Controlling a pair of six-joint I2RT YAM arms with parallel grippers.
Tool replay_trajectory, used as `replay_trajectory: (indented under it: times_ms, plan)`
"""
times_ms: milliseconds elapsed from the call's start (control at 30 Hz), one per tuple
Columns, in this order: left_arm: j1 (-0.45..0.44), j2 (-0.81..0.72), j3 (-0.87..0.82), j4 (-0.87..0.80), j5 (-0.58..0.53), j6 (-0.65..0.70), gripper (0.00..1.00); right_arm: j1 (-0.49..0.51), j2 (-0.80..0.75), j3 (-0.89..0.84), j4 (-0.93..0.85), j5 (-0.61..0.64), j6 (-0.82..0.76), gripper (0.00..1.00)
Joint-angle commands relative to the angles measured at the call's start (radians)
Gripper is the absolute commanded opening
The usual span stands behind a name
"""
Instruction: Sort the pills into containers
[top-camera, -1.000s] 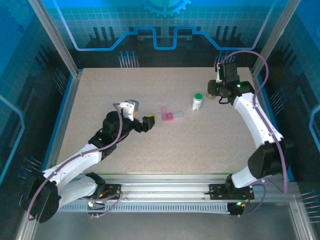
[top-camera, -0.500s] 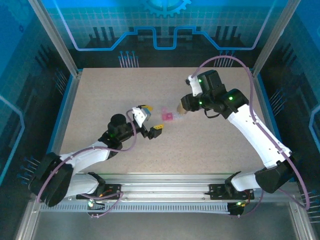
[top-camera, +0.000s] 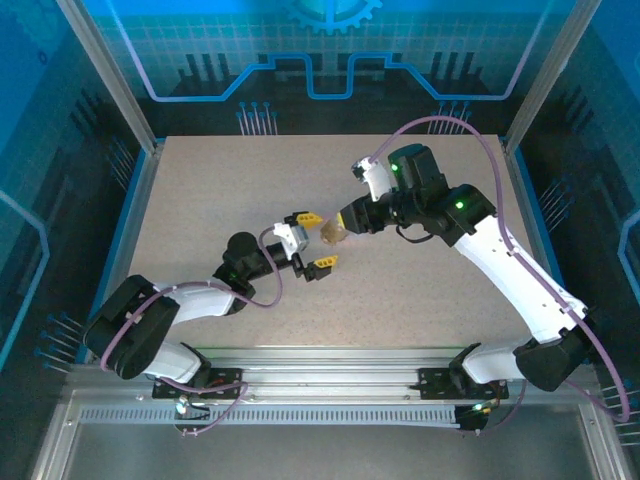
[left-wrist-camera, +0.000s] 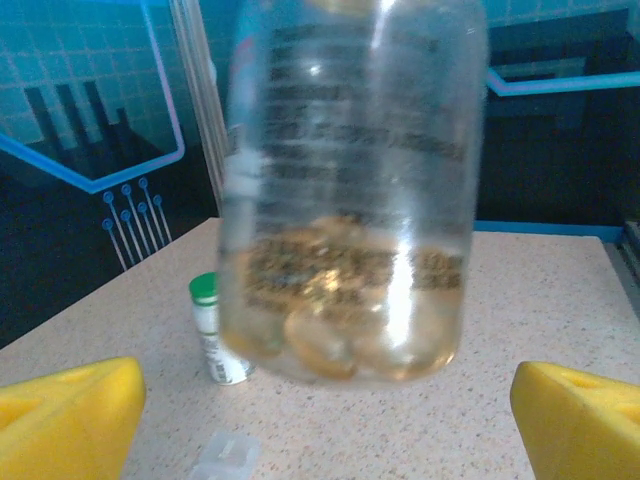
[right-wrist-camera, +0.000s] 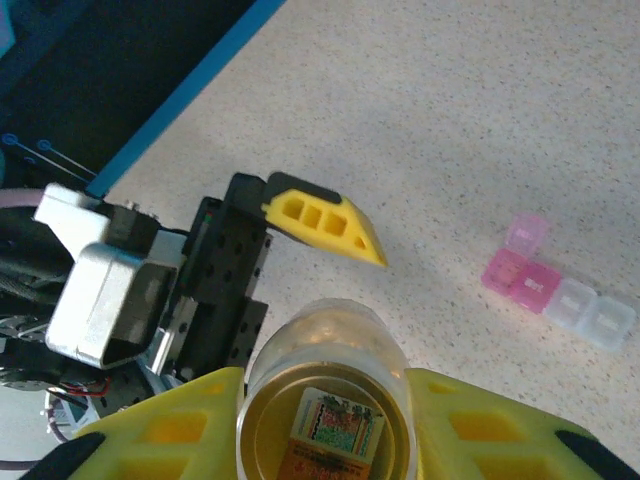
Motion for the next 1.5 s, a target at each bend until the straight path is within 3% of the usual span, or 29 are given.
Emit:
replay_trajectory:
  times_ms: [0,600,933,1167,1333,1467]
  plan:
    - [-0.024,-0.009,0.040,-0.005,0.026,0.019,0.94,0.020,-0.011,-0.021,0.047,-0.059,0.021,0.37]
    - [-0.071,-0.024,0.058,-0.026,-0.003,0.020,0.85,0.032,0.023,-0.031,0.062,-0.061,0.030,0.37]
    - [-0.075,-0.035,0.060,-0.025,-0.018,0.027,0.73,0.037,0.031,-0.033,0.057,-0.061,0.028,0.37]
    - [-0.076,-0.039,0.054,-0.029,-0.015,0.038,0.49,0.038,0.031,-0.033,0.052,-0.055,0.026,0.37]
    - [-0.078,-0.050,0.046,-0.035,-0.001,0.059,0.38,0.038,0.029,-0.031,0.044,-0.046,0.024,0.38]
    - [-0.077,-0.052,0.035,-0.033,-0.023,0.064,0.32,0.038,0.017,-0.025,0.043,-0.021,0.029,0.51]
